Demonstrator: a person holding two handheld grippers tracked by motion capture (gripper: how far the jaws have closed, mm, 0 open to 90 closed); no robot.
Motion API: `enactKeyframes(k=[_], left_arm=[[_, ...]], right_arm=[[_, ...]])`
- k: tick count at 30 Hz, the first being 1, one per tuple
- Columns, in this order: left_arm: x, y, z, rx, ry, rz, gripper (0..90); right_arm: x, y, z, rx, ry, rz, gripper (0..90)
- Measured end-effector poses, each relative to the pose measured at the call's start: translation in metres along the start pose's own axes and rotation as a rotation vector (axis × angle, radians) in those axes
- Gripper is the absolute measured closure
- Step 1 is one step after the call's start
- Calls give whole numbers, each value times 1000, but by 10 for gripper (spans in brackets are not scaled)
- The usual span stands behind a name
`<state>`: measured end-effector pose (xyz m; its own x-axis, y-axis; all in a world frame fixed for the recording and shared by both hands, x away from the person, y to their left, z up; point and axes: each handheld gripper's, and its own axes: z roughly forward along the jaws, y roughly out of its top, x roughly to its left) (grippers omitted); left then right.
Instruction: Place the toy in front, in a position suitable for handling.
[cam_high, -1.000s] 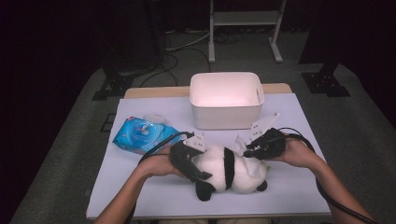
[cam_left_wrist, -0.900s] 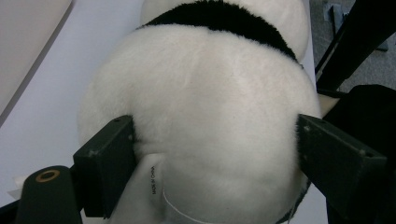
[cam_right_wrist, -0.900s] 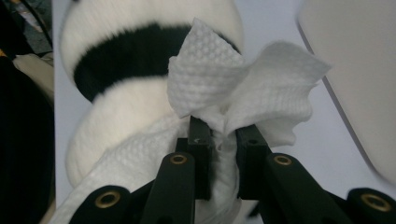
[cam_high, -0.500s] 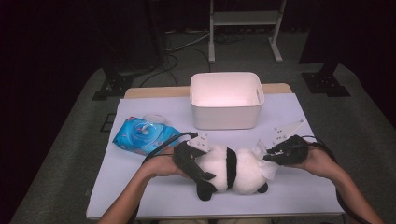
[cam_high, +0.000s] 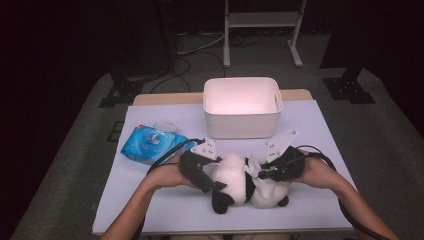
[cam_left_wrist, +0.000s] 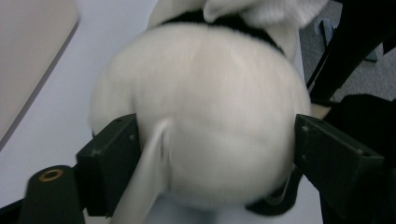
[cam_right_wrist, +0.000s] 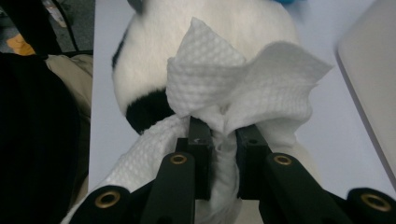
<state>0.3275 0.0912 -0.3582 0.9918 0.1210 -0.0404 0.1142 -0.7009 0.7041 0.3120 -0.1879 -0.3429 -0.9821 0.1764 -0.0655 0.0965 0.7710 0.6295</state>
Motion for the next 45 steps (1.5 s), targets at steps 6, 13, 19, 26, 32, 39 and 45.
enactKeyframes(k=[6, 13, 19, 26, 32, 39, 45], left_arm=[[4, -5, 6, 9, -11, -18, 235], [1, -6, 9, -7, -23, -23, 245], [1, -8, 8, -12, -15, -45, 242], [5, 3, -8, -32, 2, -38, 214], [4, 21, 0, 4, 17, -16, 198], [3, 15, 14, 37, 8, -31, 228], [1, 13, 14, 32, 9, -40, 234]], right_arm=[[2, 1, 0, -11, -11, -4, 788], [11, 37, 20, -40, 25, -79, 789], [9, 43, 23, -32, 39, -84, 789], [-5, 7, 7, -27, -13, 17, 789], [10, 11, 18, -21, 32, -25, 789], [5, 17, 10, -16, 10, -39, 789], [-15, 8, 5, -6, -25, 17, 790]])
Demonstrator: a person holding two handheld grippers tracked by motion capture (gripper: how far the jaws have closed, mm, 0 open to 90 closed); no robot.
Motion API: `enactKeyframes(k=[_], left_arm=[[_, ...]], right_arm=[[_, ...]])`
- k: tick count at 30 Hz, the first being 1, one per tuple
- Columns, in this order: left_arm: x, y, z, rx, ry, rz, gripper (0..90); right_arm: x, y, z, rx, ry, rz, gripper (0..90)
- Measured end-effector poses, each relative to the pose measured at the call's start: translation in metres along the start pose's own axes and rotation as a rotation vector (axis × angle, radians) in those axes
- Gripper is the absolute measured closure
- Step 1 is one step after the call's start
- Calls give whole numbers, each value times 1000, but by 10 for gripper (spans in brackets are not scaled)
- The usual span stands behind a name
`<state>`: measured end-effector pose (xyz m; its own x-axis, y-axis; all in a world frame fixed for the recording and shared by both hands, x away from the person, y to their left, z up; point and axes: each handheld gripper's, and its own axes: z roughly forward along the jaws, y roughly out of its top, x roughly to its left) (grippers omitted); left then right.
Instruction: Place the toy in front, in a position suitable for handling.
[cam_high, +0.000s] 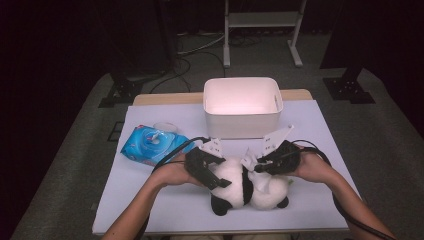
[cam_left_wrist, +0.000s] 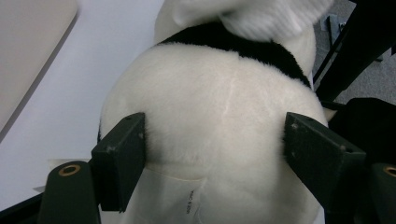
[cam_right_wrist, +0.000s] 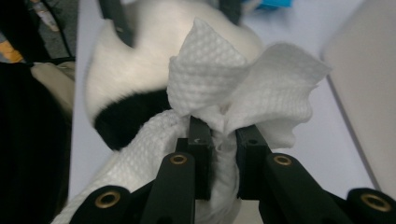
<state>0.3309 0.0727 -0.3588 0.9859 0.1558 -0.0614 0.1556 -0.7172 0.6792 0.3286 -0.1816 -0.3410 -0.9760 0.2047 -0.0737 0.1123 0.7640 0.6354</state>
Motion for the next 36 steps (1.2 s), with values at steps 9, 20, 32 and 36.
enactKeyframes(k=[9, 20, 32, 36], left_arm=[[0, 12, -11, -29, -23, -1, 177], [0, 11, 9, 1, -26, -15, 202], [-3, 4, 6, 4, -13, -19, 232], [-5, 3, 6, -3, -8, -16, 235]], right_arm=[[5, -15, 1, 27, 7, 25, 794], [15, -8, -3, 45, 31, -32, 793], [6, 13, 9, 53, 37, -51, 793], [5, 4, 2, 43, 28, -29, 793]])
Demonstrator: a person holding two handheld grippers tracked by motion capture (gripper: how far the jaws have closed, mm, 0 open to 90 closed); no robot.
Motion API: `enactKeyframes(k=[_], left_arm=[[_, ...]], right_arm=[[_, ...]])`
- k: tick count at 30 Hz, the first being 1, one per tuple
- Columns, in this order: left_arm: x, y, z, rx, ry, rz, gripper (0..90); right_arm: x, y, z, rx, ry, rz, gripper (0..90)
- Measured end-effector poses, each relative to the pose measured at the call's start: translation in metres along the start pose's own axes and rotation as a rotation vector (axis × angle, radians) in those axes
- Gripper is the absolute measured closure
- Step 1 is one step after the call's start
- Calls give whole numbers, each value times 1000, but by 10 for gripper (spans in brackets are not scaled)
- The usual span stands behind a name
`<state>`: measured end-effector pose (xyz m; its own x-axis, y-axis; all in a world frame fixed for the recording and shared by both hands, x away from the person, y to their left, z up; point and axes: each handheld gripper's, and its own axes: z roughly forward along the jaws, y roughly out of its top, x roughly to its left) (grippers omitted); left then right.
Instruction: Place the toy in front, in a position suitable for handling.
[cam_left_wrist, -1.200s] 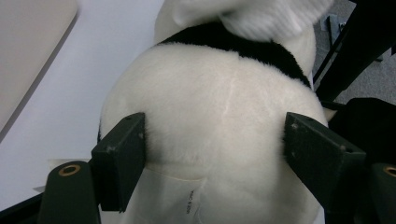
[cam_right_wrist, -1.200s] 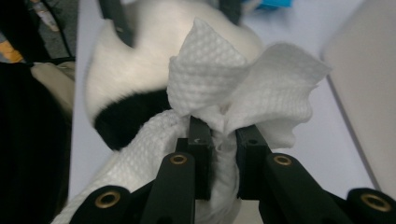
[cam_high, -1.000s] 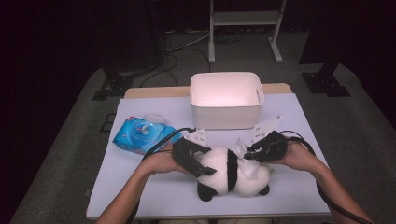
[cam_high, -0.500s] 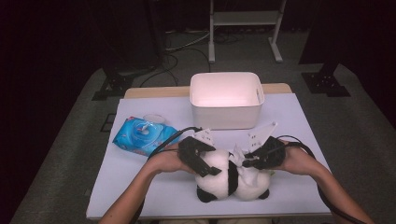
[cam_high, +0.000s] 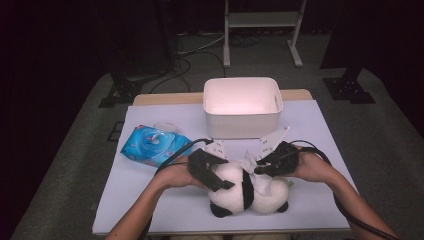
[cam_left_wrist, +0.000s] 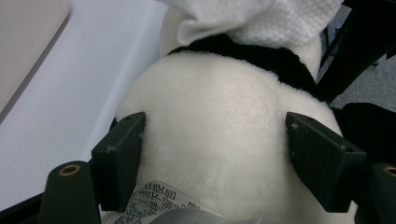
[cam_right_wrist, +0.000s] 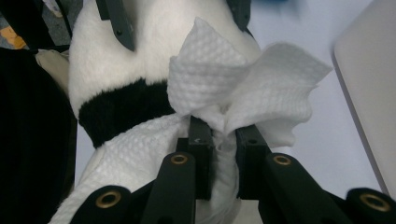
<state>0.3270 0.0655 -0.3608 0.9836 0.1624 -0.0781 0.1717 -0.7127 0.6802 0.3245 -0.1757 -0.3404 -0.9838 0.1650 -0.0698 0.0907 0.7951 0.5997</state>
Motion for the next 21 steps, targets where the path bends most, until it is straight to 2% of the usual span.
enactKeyframes(k=[6, 13, 17, 19, 21], left_arm=[[-1, 0, 0, -3, 5, 6, 237], [-1, -1, -1, -6, 8, 15, 238], [-2, 0, -1, -3, 9, 18, 237], [-2, 0, -1, -6, 9, 22, 237], [-3, 1, -1, -4, 11, 25, 237]], right_arm=[[-1, -20, -14, -22, -22, 44, 793], [-3, -58, -30, -42, -52, 129, 793], [-4, -83, -33, -8, -70, 182, 792], [-4, -92, -32, -4, -59, 204, 792], [-5, -93, -32, -10, -56, 208, 792]])
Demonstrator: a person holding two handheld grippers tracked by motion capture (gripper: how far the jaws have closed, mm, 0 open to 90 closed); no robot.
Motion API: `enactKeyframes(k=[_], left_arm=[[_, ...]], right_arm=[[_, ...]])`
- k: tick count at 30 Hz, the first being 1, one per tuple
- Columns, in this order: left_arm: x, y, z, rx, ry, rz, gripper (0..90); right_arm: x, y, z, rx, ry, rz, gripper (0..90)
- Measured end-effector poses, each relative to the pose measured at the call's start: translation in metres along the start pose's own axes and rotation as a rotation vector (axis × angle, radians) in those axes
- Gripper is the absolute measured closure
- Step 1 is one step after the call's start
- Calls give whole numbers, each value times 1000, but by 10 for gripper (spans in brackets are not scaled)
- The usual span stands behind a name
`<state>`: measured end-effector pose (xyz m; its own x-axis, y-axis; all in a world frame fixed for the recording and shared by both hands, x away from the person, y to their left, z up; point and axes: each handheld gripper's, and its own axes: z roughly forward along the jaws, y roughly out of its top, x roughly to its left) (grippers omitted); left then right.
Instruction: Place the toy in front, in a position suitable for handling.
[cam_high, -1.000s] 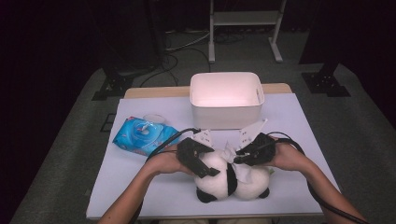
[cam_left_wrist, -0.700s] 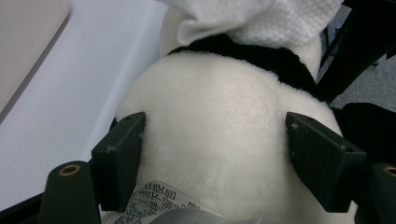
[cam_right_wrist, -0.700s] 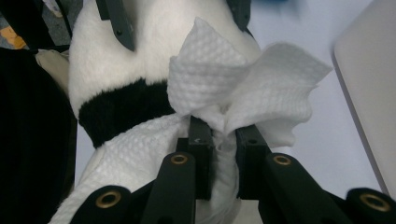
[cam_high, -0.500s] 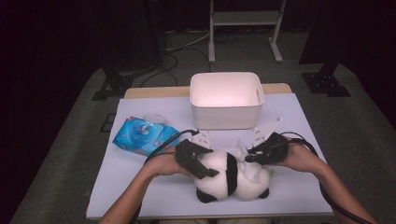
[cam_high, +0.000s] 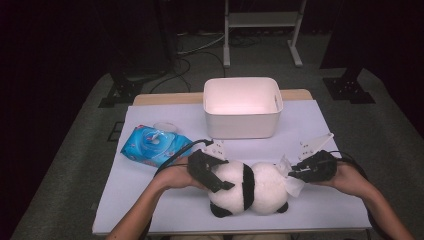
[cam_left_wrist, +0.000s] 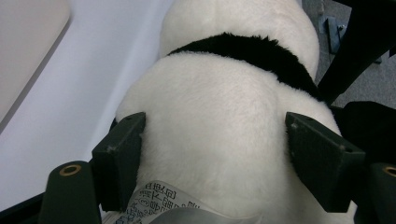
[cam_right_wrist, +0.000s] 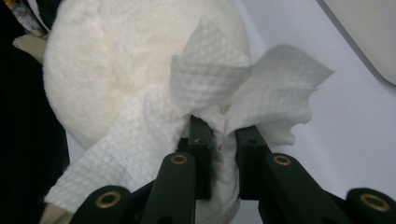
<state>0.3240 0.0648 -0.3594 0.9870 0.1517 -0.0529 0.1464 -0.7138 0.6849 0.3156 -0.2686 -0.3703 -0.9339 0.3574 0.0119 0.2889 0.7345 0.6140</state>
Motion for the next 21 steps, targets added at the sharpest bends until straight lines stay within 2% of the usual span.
enactKeyframes(k=[6, 9, 14, 18, 21], left_arm=[[-2, 3, 0, 18, 6, 13, 235], [-3, 4, 0, 15, 6, 14, 235], [-4, 6, 1, 23, 11, 20, 235], [-3, 4, 0, 23, 12, 17, 236], [-2, 4, 0, 16, 10, 16, 237]], right_arm=[[2, 28, 2, 7, -10, -55, 792], [5, 46, 4, -9, 5, -87, 792], [14, 80, 21, 13, 26, -167, 791], [16, 88, 28, 33, 32, -189, 791], [14, 82, 23, 21, 29, -168, 791]])
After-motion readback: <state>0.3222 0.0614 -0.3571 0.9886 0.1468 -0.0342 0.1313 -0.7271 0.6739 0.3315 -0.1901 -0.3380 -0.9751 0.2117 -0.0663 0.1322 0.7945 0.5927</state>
